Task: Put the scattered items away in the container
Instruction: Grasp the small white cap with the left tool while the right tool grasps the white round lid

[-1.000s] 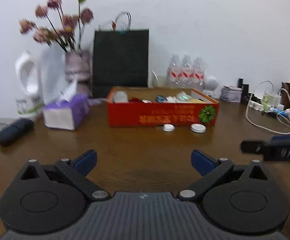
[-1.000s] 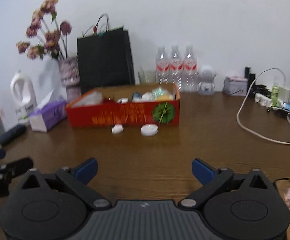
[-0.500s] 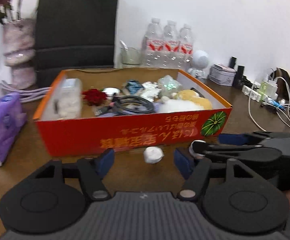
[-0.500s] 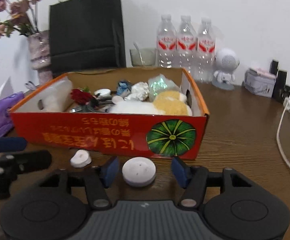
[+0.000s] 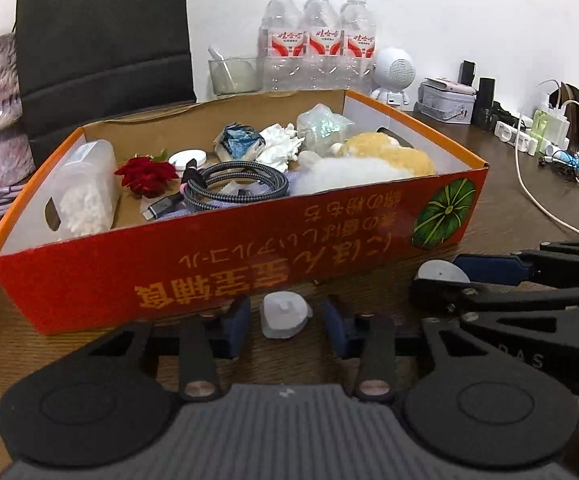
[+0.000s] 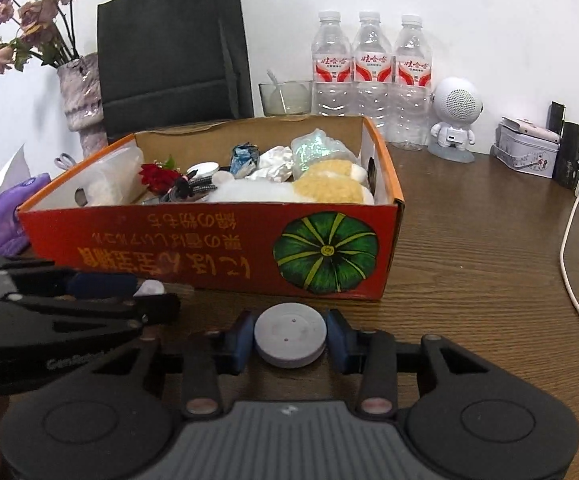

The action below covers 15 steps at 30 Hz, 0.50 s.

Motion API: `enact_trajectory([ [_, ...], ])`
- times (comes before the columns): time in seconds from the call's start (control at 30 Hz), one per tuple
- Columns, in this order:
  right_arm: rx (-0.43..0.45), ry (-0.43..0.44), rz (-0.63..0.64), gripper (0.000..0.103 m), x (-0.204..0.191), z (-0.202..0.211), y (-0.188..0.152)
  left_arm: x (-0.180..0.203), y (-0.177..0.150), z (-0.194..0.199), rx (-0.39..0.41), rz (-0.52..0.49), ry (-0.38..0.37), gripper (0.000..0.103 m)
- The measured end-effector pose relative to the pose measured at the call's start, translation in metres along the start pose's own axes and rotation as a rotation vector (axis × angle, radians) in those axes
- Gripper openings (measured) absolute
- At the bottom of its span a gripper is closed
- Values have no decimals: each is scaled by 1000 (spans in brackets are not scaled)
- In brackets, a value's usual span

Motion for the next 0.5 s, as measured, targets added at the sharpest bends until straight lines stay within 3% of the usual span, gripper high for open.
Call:
enact_trajectory([
  [0.07, -1, -7, 13, 38, -2, 0, -1, 0, 0, 1, 2, -5, 5, 27],
  [0.3, 11, -12, 51, 38, -9, 4, -2, 0, -6, 18, 21, 16, 9, 25],
  [0.5, 141, 29, 55, 38, -28, 51, -2, -6, -15, 106, 180, 75, 112, 26],
])
Point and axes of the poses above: each gripper's, at about its wrist camera, not at the fingertips, and z roughly against the way its jaws point, x to its right, y to its top, the point moved 5 cm from there along -z, roughly the way its jaws point, and after that the axes turned 6 degrees about x, right-handed, at the moved point
